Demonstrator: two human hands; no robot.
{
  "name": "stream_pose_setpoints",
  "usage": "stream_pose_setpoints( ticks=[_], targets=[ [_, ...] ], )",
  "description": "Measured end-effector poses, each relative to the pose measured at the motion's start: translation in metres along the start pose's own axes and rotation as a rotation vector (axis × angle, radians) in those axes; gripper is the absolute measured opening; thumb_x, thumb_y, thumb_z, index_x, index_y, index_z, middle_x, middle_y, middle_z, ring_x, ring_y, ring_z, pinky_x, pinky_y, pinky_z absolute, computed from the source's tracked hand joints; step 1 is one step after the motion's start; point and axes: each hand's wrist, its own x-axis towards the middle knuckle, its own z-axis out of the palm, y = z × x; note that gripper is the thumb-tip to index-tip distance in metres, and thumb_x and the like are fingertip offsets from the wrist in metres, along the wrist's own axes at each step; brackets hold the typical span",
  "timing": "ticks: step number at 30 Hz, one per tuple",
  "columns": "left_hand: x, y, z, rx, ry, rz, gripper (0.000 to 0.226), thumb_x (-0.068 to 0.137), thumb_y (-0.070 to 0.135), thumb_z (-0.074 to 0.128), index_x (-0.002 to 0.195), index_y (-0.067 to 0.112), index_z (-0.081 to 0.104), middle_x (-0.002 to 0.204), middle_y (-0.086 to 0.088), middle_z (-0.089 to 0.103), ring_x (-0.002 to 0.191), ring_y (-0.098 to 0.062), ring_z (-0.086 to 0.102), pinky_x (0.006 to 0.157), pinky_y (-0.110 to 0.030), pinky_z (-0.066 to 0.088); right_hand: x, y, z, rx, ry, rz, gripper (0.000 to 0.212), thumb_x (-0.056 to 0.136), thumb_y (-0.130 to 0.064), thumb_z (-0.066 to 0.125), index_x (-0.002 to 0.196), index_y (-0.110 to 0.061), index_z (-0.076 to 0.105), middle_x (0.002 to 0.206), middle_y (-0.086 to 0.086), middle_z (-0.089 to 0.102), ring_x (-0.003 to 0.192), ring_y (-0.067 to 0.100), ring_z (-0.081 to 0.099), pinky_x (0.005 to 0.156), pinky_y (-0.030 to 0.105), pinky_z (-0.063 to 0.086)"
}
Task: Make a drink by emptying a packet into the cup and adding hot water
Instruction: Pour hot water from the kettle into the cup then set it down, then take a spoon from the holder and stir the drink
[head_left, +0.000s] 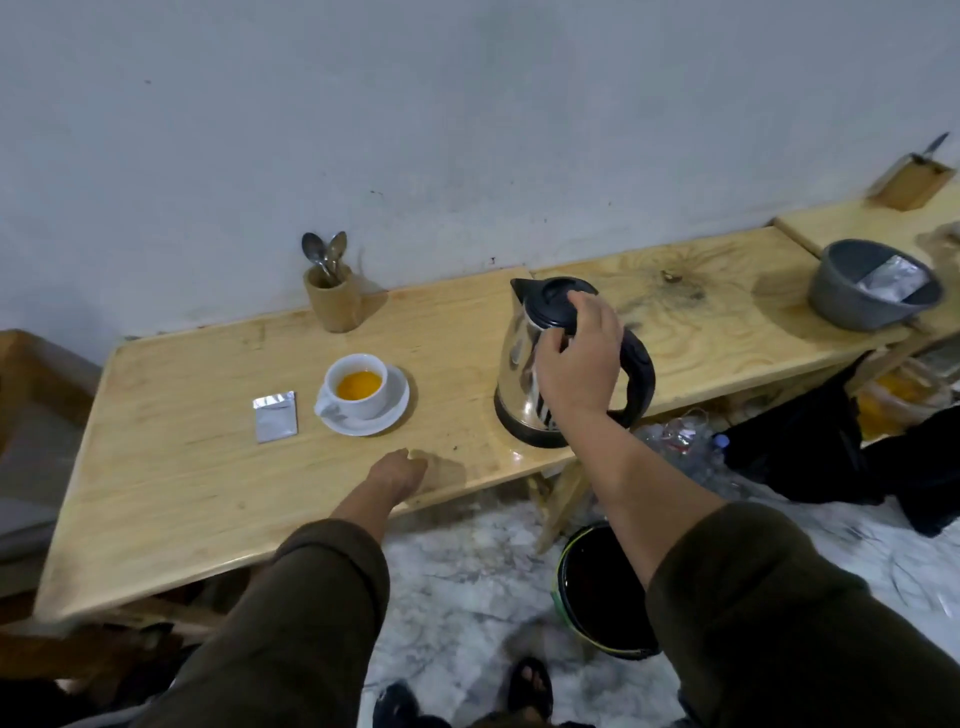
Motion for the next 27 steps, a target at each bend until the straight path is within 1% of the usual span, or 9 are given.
stream_pose_setpoints(
  ticks=[2,5,8,13,15,17,20,24,27],
  targets=[
    [-0.001,-0.015,-0.016,-0.061,0.008,-0.025,0.058,0.101,0.03,0.035,0.151,0.002,0.022,0.159,-0.014,0.022,0.145,-0.028,0.027,0.116,-0.03,0.024,-0.007,-0.017,0.014,-0.014,-0.057,-0.008,0.038,0.091,-0.009,0.047,0.129,-0.01,0.051,0.141,0.006,0.044,0.135,0.021,0.037,0.112,0.034,0.034],
    [0.0,-0.041,-0.04,-0.169,0.045,-0.052,0.059,0.101,0.031,0.037,0.149,0.001,0.025,0.158,-0.015,0.026,0.144,-0.029,0.03,0.118,-0.034,0.026,-0.018,-0.038,0.04,-0.067,-0.122,-0.013,0.033,0.091,-0.01,0.046,0.123,-0.011,0.056,0.136,0.006,0.049,0.122,0.022,0.048,0.096,0.025,0.037],
    [0.003,-0.061,-0.063,-0.261,0.084,-0.058,0.058,0.1,0.033,0.038,0.146,-0.001,0.032,0.154,-0.018,0.034,0.141,-0.033,0.035,0.117,-0.038,0.029,-0.028,-0.054,0.07,-0.08,-0.185,0.038,0.03,0.092,-0.013,0.046,0.118,-0.012,0.06,0.129,0.007,0.055,0.116,0.023,0.051,0.092,0.028,0.04],
    [0.014,-0.081,-0.089,-0.363,0.137,-0.072,0.059,0.099,0.038,0.035,0.144,-0.001,0.036,0.151,-0.02,0.038,0.137,-0.035,0.039,0.112,-0.038,0.034,-0.035,-0.072,0.122,-0.092,-0.351,0.092,0.024,0.091,-0.015,0.049,0.108,-0.011,0.065,0.116,0.011,0.062,0.107,0.027,0.058,0.084,0.031,0.045],
    [0.02,-0.082,-0.094,-0.411,0.134,-0.072,0.063,0.098,0.042,0.036,0.146,0.002,0.034,0.153,-0.017,0.035,0.138,-0.033,0.038,0.113,-0.038,0.033,-0.03,-0.079,0.142,-0.123,-0.424,0.088,0.022,0.09,-0.015,0.05,0.102,-0.01,0.067,0.112,0.013,0.064,0.104,0.029,0.059,0.076,0.027,0.042],
    [0.028,-0.081,-0.099,-0.445,0.125,-0.07,0.065,0.098,0.043,0.035,0.15,0.004,0.027,0.158,-0.014,0.027,0.143,-0.03,0.032,0.115,-0.037,0.029,-0.022,-0.086,0.162,-0.156,-0.481,0.067,0.022,0.091,-0.016,0.048,0.1,-0.01,0.067,0.111,0.013,0.065,0.104,0.029,0.059,0.074,0.026,0.04],
    [0.047,-0.081,-0.105,-0.479,0.127,-0.08,0.067,0.097,0.045,0.036,0.149,0.003,0.028,0.156,-0.014,0.031,0.14,-0.03,0.035,0.113,-0.038,0.031,0.0,-0.098,0.19,-0.165,-0.535,0.034,0.023,0.091,-0.015,0.046,0.098,-0.007,0.067,0.108,0.013,0.067,0.103,0.028,0.059,0.07,0.024,0.036],
    [0.07,-0.086,-0.115,-0.577,0.033,-0.1,0.071,0.093,0.048,0.044,0.146,0.002,0.033,0.153,-0.019,0.034,0.136,-0.036,0.04,0.109,-0.04,0.037,0.034,-0.108,0.227,-0.18,-0.612,0.006,0.024,0.093,-0.013,0.046,0.103,-0.006,0.067,0.112,0.012,0.066,0.104,0.026,0.059,0.072,0.02,0.033],
    [0.083,-0.09,-0.119,-0.696,-0.026,-0.14,0.077,0.087,0.048,0.057,0.143,-0.001,0.036,0.15,-0.018,0.039,0.137,-0.032,0.041,0.11,-0.04,0.037,0.06,-0.113,0.254,-0.171,-0.655,-0.009,0.025,0.093,-0.013,0.047,0.109,-0.007,0.066,0.115,0.011,0.066,0.107,0.025,0.059,0.075,0.022,0.035]
  ],
)
